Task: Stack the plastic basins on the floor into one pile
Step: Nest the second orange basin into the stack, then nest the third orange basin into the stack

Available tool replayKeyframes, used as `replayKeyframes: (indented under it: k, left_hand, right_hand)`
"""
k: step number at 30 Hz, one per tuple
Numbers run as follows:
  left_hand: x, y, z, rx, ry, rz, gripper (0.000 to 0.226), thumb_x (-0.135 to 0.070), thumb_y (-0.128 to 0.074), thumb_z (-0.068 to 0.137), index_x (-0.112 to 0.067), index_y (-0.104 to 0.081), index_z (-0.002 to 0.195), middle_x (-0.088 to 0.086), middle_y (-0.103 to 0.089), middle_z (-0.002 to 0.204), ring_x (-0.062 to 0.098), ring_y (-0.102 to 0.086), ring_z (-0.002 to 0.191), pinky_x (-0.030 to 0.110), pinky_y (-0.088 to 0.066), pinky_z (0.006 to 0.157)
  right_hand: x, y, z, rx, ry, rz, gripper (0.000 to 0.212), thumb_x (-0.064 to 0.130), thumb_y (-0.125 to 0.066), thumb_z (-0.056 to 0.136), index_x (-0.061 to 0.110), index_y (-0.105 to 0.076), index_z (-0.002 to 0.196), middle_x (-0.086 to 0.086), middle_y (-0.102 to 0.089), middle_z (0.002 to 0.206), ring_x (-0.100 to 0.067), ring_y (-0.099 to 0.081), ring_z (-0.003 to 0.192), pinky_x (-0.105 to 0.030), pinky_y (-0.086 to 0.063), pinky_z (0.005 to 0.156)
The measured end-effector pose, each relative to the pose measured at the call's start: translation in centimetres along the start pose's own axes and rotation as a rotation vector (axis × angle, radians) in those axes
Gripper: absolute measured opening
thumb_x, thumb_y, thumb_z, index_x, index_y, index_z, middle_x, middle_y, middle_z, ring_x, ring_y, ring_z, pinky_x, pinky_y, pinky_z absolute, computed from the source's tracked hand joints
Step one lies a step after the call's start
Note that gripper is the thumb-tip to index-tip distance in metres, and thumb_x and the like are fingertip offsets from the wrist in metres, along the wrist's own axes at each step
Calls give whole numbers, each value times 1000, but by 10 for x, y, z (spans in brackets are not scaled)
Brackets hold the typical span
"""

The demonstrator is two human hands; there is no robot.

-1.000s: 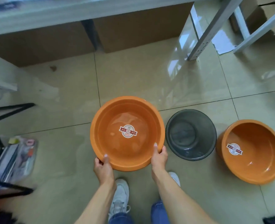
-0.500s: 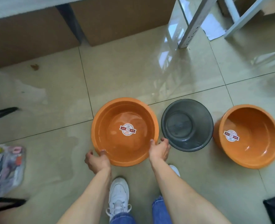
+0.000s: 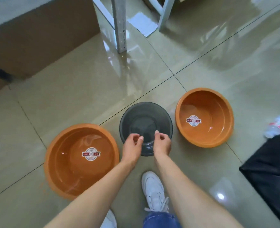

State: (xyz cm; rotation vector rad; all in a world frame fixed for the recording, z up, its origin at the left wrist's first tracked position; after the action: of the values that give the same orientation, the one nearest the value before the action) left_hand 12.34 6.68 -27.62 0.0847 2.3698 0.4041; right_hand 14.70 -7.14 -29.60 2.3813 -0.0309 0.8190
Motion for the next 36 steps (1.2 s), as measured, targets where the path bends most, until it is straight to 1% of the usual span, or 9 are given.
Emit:
replayKeyframes:
  k: [6,11,15,18,21,26,29,33,36]
  left_hand:
    - [-63,-88,46,130,-67,128,39,-32,-51,96,-10,-56,128,7,-63,127,22,-58,116,29,-44,94]
    - [-96,-151,82,153,-111,207,47,-32,-49,97,-14,-46,140,8,-55,140,24,-54,126,39,-43,106]
    - [-110,-183,110,58,-149,242,52,-30,-50,96,-17,-37,145,8,-45,148,26,-46,135,44,-40,110]
    - [-115,-204,129,19,-131,262,58,-32,-49,97,-13,-30,149,9,-41,151,30,-42,138,45,-36,114]
    - [-112,-221,142,50,-74,249,46,-35,-42,98,-11,-43,136,14,-57,132,37,-54,122,48,-45,104]
    - [-106,-226,152,26,-58,271,41,-36,-36,100,-5,-51,122,17,-61,113,36,-58,104,44,-49,90]
    - [-108,-222,150,37,-88,220,37,-35,-37,101,-5,-52,118,13,-59,105,29,-55,93,40,-45,81]
    - [-118,-209,136,44,-162,130,32,-37,-39,99,-8,-52,107,10,-59,97,31,-58,92,44,-50,84]
    - [-127,-187,119,33,-210,54,27,-35,-41,99,-10,-50,99,6,-58,90,26,-55,85,44,-51,83]
  right_hand:
    - [8,84,108,-205,-35,103,26,22,-59,92,-1,-69,97,-17,-71,94,-22,-58,81,-30,-43,76]
    - [9,156,174,-432,-68,66,30,27,-58,93,2,-69,104,-17,-66,117,-33,-61,114,-32,-44,90]
    - [0,192,209,-629,-184,77,37,26,-61,90,6,-58,120,-20,-52,131,-35,-53,120,-37,-41,96]
    - [-14,201,233,-611,-252,64,49,27,-60,90,3,-47,131,-22,-47,137,-38,-49,124,-39,-39,99]
    - [-32,196,252,-496,-347,127,58,36,-58,92,2,-42,136,-24,-50,137,-40,-52,124,-42,-42,100]
    - [-58,189,268,-385,-379,292,53,48,-53,92,2,-56,118,-20,-66,120,-39,-64,108,-46,-51,95]
    - [-63,185,263,-379,-385,379,52,48,-53,92,5,-58,122,-20,-67,119,-37,-67,104,-47,-54,92]
    - [-51,187,248,-436,-324,409,49,43,-52,92,5,-57,123,-19,-66,120,-35,-66,105,-42,-53,93]
    - [-33,191,234,-450,-234,356,40,45,-52,91,7,-58,101,-16,-68,109,-33,-65,95,-35,-50,84]
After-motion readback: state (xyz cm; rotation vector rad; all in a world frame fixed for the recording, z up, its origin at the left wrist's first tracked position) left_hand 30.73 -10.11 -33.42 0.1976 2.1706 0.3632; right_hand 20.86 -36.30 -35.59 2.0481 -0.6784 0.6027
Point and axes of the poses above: each hand's wrist, its own z-axis towards the middle knuckle, its own y-axis out of the back of the hand, x = y × z, the point moved 5 cm from there along z, towards the middle knuckle
